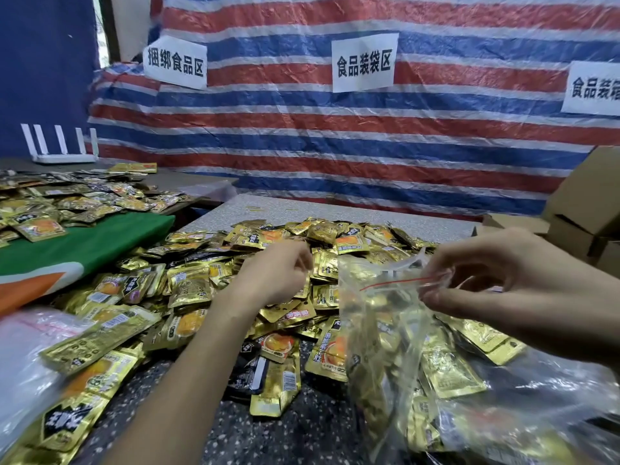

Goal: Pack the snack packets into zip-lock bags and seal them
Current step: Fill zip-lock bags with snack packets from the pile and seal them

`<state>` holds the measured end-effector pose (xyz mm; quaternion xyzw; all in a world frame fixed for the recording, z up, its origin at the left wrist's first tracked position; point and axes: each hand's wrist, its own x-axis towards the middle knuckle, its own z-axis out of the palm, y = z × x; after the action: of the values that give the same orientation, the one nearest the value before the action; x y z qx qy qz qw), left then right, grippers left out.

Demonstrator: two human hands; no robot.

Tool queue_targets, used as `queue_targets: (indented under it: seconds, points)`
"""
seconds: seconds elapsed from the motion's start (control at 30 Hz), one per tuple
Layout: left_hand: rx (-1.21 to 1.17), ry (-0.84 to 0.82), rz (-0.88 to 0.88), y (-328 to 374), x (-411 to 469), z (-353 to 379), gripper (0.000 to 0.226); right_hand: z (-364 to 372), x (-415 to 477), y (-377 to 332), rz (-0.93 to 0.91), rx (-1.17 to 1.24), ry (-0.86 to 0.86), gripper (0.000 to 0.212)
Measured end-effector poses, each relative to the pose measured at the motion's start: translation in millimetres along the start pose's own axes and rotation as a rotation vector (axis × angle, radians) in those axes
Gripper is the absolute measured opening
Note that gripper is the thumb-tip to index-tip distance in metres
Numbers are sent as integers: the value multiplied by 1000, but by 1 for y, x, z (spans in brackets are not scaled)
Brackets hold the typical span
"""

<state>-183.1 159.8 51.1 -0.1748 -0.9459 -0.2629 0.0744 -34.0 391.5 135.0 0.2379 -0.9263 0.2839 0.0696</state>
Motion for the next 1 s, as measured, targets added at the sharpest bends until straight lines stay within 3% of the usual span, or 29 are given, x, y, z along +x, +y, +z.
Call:
queue_targets:
  seconds: [0.07, 0.27, 0.53, 1.0]
  points:
    - [89, 32, -112, -13, 9, 15, 23, 0, 0, 1, -1, 2, 3, 9]
    - [243, 21, -159, -42, 23, 61, 61, 1, 0, 1, -11, -1, 13, 8]
    - [233, 369, -168, -48, 26, 105, 17, 5, 3, 1, -42, -5, -3, 11]
    - [-20, 788, -15, -19, 18, 22, 15, 5, 3, -2, -2, -24, -3, 8]
